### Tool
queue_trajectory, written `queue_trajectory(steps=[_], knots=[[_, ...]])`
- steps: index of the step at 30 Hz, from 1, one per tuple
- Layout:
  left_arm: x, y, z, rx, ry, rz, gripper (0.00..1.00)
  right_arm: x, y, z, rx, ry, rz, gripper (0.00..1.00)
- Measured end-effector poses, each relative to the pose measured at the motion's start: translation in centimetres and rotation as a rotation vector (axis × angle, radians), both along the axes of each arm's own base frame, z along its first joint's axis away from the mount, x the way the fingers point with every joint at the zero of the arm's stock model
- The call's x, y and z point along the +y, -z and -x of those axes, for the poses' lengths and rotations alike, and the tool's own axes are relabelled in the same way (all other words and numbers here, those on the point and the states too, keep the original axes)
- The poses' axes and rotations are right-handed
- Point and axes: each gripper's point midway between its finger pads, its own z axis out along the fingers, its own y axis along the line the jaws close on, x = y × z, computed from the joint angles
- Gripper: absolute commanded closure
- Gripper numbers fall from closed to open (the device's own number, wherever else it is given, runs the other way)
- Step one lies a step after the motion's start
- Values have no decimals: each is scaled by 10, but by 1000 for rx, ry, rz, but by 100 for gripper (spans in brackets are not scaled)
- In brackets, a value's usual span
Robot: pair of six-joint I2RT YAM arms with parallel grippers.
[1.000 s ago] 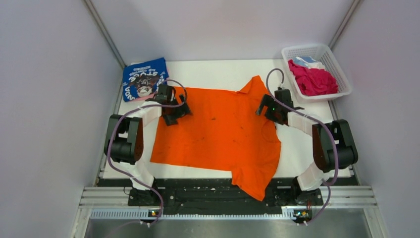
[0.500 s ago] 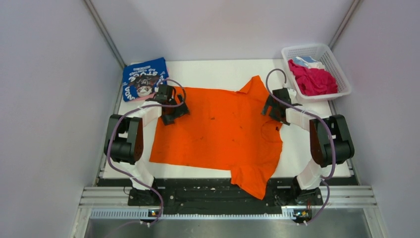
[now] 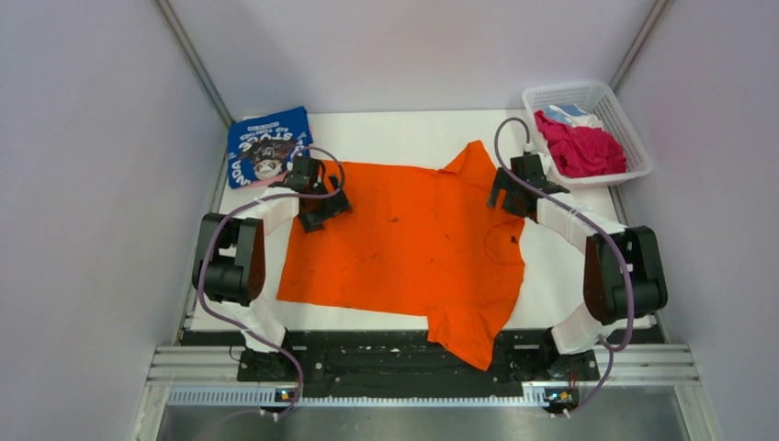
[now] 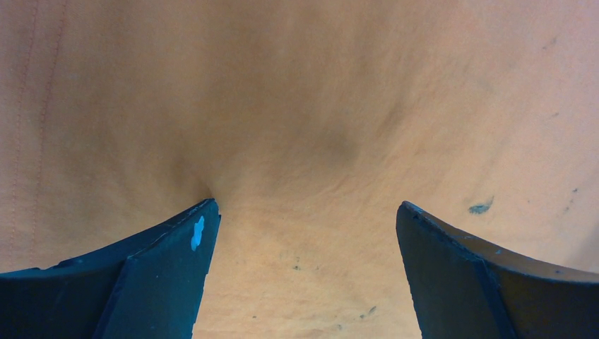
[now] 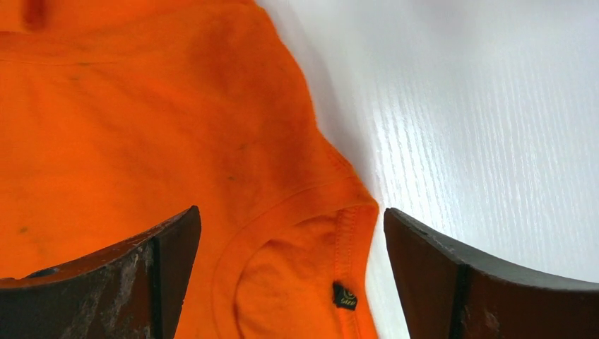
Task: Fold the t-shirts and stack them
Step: Flatten out the tshirt
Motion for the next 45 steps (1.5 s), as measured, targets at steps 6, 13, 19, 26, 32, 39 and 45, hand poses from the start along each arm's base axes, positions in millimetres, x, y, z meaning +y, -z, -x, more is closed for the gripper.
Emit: queue_trajectory(steps=[6, 13, 19, 26, 32, 39, 45], knots=[[-2, -11, 0, -16, 8, 10, 1, 39, -38, -11, -102, -146, -81, 1], [-2, -22, -2, -43, 8, 15, 1, 119, -41, -69, -169, -292, -242, 1], [1, -17, 3, -31, 5, 3, 1, 147, -10, -125, -181, -277, -304, 1], [4, -15, 4, -28, 8, -16, 1, 163, 0, -166, -236, -279, -334, 1], [6, -13, 4, -27, 8, -30, 1, 179, 2, -194, -285, -310, -369, 1], [7, -8, 7, -1, 8, -35, 1, 211, -7, -246, -390, -357, -430, 1], [6, -9, 7, 5, 8, -33, 1, 236, -22, -266, -432, -393, -409, 1]])
